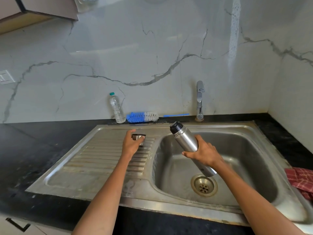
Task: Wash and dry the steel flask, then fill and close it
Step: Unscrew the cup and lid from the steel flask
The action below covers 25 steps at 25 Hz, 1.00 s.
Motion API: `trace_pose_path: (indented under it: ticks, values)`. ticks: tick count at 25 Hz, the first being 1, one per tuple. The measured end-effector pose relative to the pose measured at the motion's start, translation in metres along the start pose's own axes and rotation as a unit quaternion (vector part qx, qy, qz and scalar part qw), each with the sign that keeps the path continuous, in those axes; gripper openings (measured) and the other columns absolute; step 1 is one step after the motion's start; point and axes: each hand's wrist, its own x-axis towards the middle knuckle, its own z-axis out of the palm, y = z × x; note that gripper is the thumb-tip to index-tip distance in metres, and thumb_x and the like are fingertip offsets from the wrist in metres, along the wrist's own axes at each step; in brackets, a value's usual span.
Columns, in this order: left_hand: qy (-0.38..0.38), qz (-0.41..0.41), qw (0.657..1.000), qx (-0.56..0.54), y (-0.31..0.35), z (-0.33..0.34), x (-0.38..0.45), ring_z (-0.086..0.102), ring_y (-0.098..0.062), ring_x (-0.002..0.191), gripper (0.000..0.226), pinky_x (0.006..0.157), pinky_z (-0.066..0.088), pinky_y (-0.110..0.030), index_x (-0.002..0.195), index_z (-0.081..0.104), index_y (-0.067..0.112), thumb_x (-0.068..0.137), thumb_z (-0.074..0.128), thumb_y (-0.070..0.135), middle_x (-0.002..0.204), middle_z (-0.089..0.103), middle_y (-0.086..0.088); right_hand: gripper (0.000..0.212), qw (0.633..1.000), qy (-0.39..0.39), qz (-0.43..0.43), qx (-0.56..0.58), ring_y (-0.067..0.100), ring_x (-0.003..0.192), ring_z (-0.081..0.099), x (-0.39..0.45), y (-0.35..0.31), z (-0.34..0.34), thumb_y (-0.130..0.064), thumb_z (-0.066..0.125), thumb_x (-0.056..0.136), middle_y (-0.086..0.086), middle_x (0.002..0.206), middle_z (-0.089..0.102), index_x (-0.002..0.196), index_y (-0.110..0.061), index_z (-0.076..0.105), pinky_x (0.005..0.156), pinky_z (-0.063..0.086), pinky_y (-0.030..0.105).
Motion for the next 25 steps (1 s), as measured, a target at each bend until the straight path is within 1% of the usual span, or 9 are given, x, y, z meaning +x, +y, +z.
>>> trace_pose_path:
  ticks: [3, 8, 11, 14, 16, 18, 20, 22, 25]
  values:
    - [-0.006, 0.007, 1.0, 0.013, -0.004, 0.001, 0.003, 0.057, -0.025, 0.124, 0.074, 0.109, 0.047, -0.043, 0.144, 0.044, 0.018, 0.082, 0.085, 0.021, 0.137, 0.056, -0.008, 0.086, 1.0, -0.001, 0.008, 0.0, 0.023, 0.093, 0.062, 0.002, 0.003, -0.001, -0.068, 0.077, 0.072, 0.001, 0.112, 0.061, 0.138, -0.03, 0.037, 0.08, 0.053, 0.035]
    - [-0.018, 0.008, 0.997, 0.079, 0.003, 0.002, -0.003, 0.045, -0.03, 0.139, 0.083, 0.117, 0.037, -0.043, 0.152, 0.036, 0.016, 0.084, 0.083, 0.028, 0.151, 0.043, -0.012, 0.087, 1.0, 0.0, 0.007, 0.01, 0.023, 0.093, 0.063, 0.001, 0.004, -0.002, -0.066, 0.078, 0.072, 0.001, 0.113, 0.06, 0.139, -0.029, 0.036, 0.079, 0.055, 0.035]
    - [0.054, 0.149, 0.979, 0.124, 0.028, 0.008, -0.023, 0.047, -0.024, 0.137, 0.062, 0.118, 0.034, -0.05, 0.147, 0.046, 0.021, 0.093, 0.071, 0.039, 0.146, 0.052, -0.004, 0.087, 1.0, 0.001, 0.012, 0.012, 0.024, 0.096, 0.064, 0.002, 0.005, -0.001, -0.069, 0.077, 0.069, 0.001, 0.113, 0.062, 0.137, -0.031, 0.037, 0.084, 0.056, 0.039]
    - [-0.089, 0.219, 0.972, -0.017, 0.081, 0.031, -0.048, 0.067, -0.013, 0.109, 0.036, 0.102, 0.052, -0.047, 0.129, 0.06, 0.036, 0.095, 0.061, 0.05, 0.118, 0.07, 0.009, 0.087, 0.999, -0.006, 0.012, 0.05, 0.022, 0.098, 0.064, 0.001, 0.009, -0.006, -0.068, 0.079, 0.067, -0.002, 0.113, 0.063, 0.136, -0.033, 0.04, 0.084, 0.055, 0.037]
    - [-0.205, 0.211, 0.955, -0.035, 0.116, 0.048, -0.063, 0.066, -0.007, 0.109, 0.037, 0.099, 0.054, -0.036, 0.13, 0.06, 0.041, 0.098, 0.054, 0.056, 0.118, 0.069, 0.013, 0.088, 0.996, -0.029, -0.006, 0.09, 0.017, 0.099, 0.065, -0.002, 0.012, -0.01, -0.068, 0.081, 0.064, -0.005, 0.115, 0.064, 0.136, -0.034, 0.044, 0.086, 0.056, 0.037]
    - [-0.281, 0.212, 0.933, -0.077, 0.136, 0.067, -0.066, 0.066, -0.009, 0.116, 0.038, 0.101, 0.051, -0.029, 0.132, 0.063, 0.034, 0.101, 0.053, 0.052, 0.121, 0.071, 0.009, 0.083, 0.989, -0.059, -0.028, 0.134, 0.012, 0.099, 0.067, -0.004, 0.013, -0.012, -0.064, 0.084, 0.063, -0.008, 0.115, 0.065, 0.132, -0.036, 0.048, 0.089, 0.058, 0.042]
    - [-0.306, 0.174, 0.922, -0.164, 0.143, 0.086, -0.065, 0.069, -0.019, 0.115, 0.03, 0.102, 0.052, -0.033, 0.125, 0.068, 0.021, 0.1, 0.061, 0.037, 0.117, 0.075, -0.003, 0.075, 0.982, -0.063, -0.036, 0.176, 0.011, 0.099, 0.068, -0.003, 0.014, -0.012, -0.058, 0.086, 0.063, -0.008, 0.114, 0.067, 0.126, -0.035, 0.052, 0.091, 0.059, 0.046]
    - [-0.257, 0.135, 0.931, -0.222, 0.148, 0.099, -0.068, 0.072, -0.027, 0.105, 0.015, 0.095, 0.054, -0.038, 0.107, 0.071, 0.014, 0.095, 0.069, 0.022, 0.106, 0.077, -0.014, 0.072, 0.98, -0.048, -0.03, 0.19, 0.011, 0.098, 0.069, -0.003, 0.011, -0.011, -0.056, 0.086, 0.063, -0.009, 0.111, 0.068, 0.123, -0.036, 0.053, 0.09, 0.059, 0.045]
    - [-0.168, 0.101, 0.944, -0.264, 0.152, 0.11, -0.075, 0.074, -0.026, 0.092, 0.005, 0.085, 0.055, -0.036, 0.092, 0.07, 0.012, 0.092, 0.067, 0.008, 0.09, 0.077, -0.014, 0.071, 0.99, -0.008, -0.011, 0.14, 0.01, 0.093, 0.068, -0.004, 0.006, -0.011, -0.061, 0.082, 0.063, -0.01, 0.105, 0.067, 0.121, -0.038, 0.049, 0.084, 0.06, 0.04]
